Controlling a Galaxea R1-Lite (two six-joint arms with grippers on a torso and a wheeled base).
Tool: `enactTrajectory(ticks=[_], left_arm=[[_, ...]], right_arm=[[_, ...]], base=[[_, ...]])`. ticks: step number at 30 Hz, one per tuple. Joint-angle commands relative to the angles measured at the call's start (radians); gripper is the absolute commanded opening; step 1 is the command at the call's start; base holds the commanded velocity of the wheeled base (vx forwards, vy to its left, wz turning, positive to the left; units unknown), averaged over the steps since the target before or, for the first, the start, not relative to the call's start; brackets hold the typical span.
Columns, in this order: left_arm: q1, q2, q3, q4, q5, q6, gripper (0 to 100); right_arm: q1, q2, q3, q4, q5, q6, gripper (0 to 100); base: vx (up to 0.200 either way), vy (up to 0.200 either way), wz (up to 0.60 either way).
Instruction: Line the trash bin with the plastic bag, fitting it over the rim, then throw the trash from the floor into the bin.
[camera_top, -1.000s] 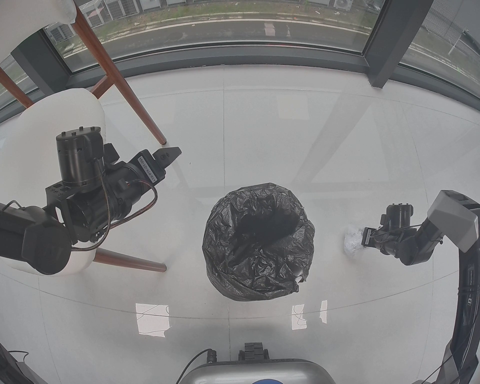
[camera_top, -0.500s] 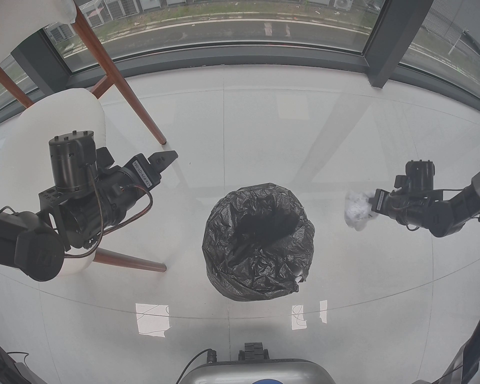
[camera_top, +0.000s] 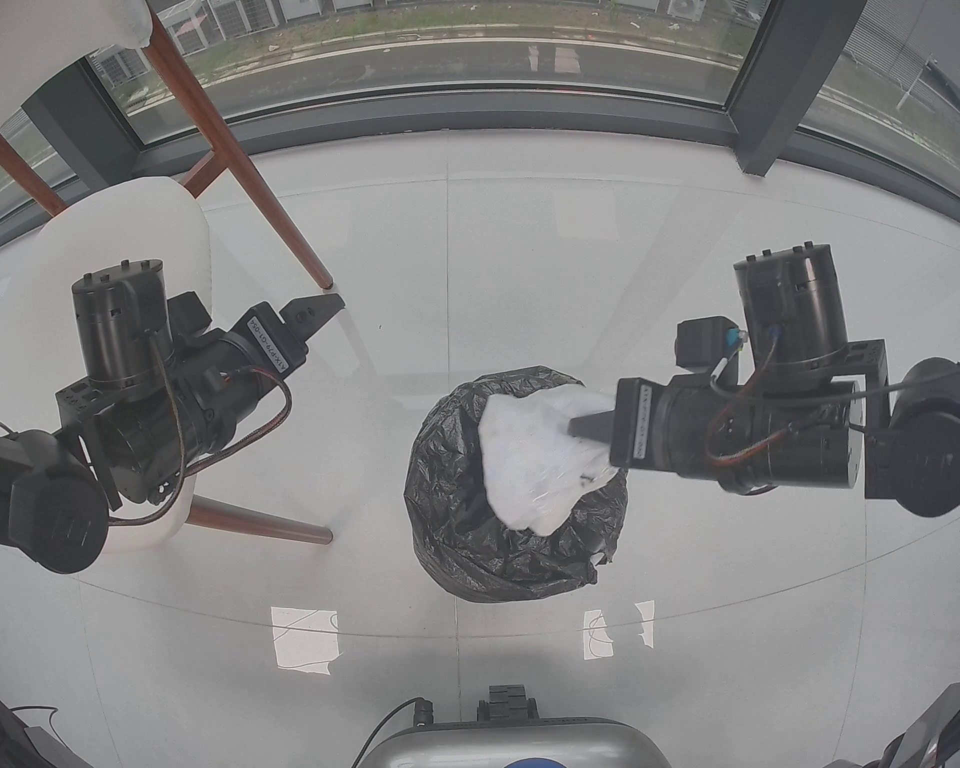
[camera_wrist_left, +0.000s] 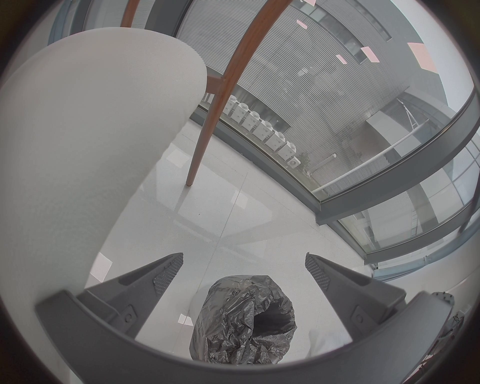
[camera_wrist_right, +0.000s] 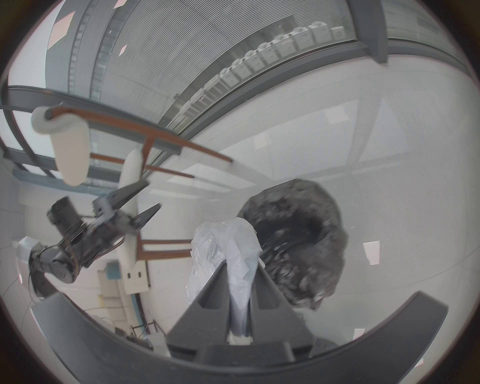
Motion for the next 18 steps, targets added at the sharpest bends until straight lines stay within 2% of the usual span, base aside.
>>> enactTrajectory(ticks=[1,3,4,7,8,9,10,11,14,18], left_arm=[[0.000,-0.015,0.005,-0.009,0.001,-0.002,100],[0.000,-0.020,0.010,-0.009,0.001,-0.002,100],[-0.002,-0.032,0.014,-0.009,-0.003,-0.006,100],[-0.002,-0.044,0.027,-0.009,-0.007,-0.006,100],[-0.002,-0.060,0.044,-0.009,-0.008,-0.006,100],[-0.002,-0.061,0.045,-0.009,-0.008,-0.006,100],[-0.004,-0.083,0.062,-0.010,-0.010,-0.004,100],[-0.005,-0.089,0.065,-0.010,-0.010,-0.004,100],[-0.022,-0.149,0.093,-0.010,-0.011,-0.004,100],[-0.022,-0.238,0.154,-0.012,-0.010,0.002,100]], right_arm=[[0.101,0.005,-0.026,0.027,-0.010,0.010,0],[0.110,0.015,-0.020,0.029,-0.010,0.010,0],[0.104,0.024,-0.014,0.018,-0.013,0.010,100],[0.081,0.025,-0.014,0.024,-0.042,0.010,100],[0.027,0.021,-0.014,0.018,-0.079,0.005,100],[0.021,0.019,-0.014,0.018,-0.079,0.005,100],[-0.033,0.007,-0.022,0.012,-0.087,-0.018,100],[-0.048,-0.001,-0.023,0.010,-0.087,-0.027,100],[-0.197,-0.108,-0.028,0.007,-0.082,-0.125,100],[-0.385,-0.298,0.002,0.026,-0.067,-0.147,100]], base=[[0.000,0.000,0.00],[0.000,0.000,0.00],[0.000,0.000,0.00],[0.000,0.000,0.00],[0.000,0.000,0.00],[0.000,0.000,0.00],[0.000,0.000,0.00],[0.000,0.000,0.00],[0.000,0.000,0.00],[0.000,0.000,0.00]])
